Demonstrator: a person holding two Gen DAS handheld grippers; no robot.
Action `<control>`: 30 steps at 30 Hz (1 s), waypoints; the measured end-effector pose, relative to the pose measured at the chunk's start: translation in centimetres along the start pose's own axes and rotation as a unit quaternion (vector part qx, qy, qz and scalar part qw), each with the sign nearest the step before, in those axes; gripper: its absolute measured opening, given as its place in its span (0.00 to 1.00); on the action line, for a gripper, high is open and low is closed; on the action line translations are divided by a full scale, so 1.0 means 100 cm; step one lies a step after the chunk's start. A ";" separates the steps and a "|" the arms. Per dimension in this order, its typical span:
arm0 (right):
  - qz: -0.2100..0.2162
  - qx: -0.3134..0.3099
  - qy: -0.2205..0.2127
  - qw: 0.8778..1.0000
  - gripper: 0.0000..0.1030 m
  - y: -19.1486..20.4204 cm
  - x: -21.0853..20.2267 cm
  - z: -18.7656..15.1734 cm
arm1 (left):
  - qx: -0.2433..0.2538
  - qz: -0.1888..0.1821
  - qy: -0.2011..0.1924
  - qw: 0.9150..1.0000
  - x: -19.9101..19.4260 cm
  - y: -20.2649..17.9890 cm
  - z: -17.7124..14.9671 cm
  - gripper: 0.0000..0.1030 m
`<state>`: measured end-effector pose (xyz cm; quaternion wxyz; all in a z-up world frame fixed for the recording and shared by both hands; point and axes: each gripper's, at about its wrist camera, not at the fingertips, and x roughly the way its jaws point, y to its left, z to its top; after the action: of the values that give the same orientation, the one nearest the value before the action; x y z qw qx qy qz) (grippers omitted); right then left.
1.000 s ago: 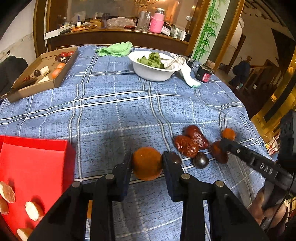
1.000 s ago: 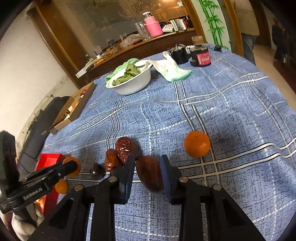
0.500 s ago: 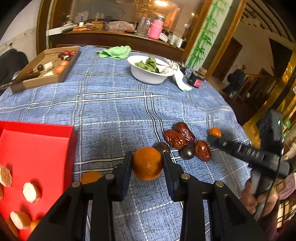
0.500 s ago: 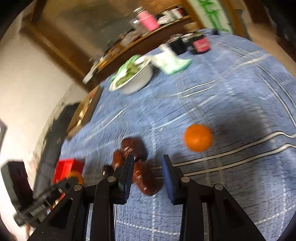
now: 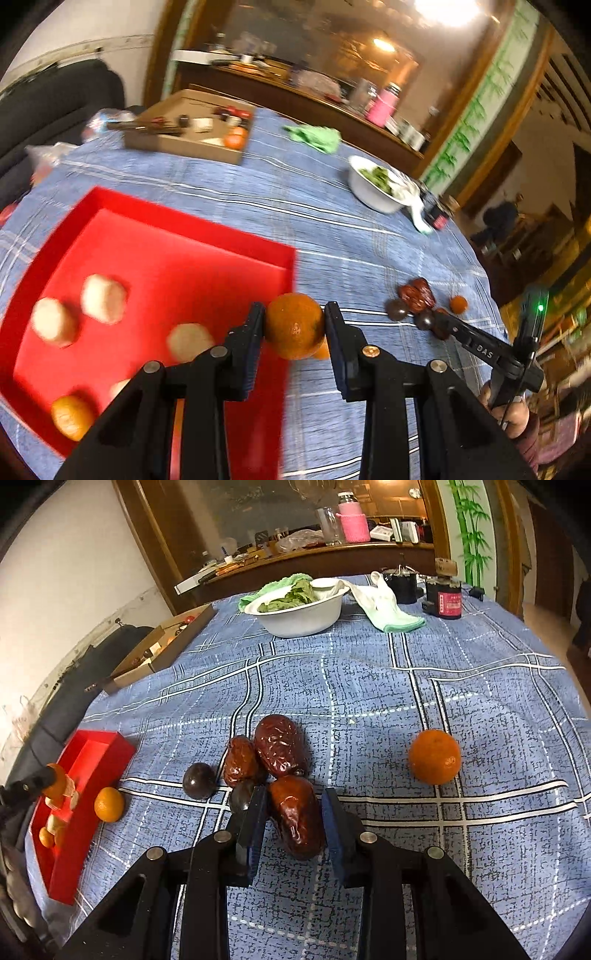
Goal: Organize fruits
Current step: 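Carry the date and orange over the red tray and open both tools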
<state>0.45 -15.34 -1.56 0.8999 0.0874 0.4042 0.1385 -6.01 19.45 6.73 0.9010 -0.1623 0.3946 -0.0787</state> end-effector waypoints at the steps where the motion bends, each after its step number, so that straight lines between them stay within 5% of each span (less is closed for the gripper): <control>1: -0.001 0.000 -0.001 1.000 0.31 0.000 0.000 0.000 | -0.004 0.003 -0.003 1.000 -0.004 0.006 -0.001 0.31; 11: 0.062 0.079 -0.016 0.995 0.31 0.008 -0.036 0.003 | -0.049 0.035 -0.016 0.998 -0.024 0.066 -0.006 0.31; 20: 0.134 -0.014 0.025 0.991 0.31 0.130 -0.019 0.009 | -0.055 0.047 -0.007 0.997 -0.021 0.088 -0.006 0.31; 30: 0.151 -0.094 0.063 0.982 0.32 0.235 0.031 0.008 | -0.042 0.038 0.014 0.998 0.007 0.099 0.028 0.31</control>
<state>-1.19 7.84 3.08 0.8456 0.0535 0.4275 0.3152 -3.33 29.12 4.48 0.8901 -0.1840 0.4160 -0.0297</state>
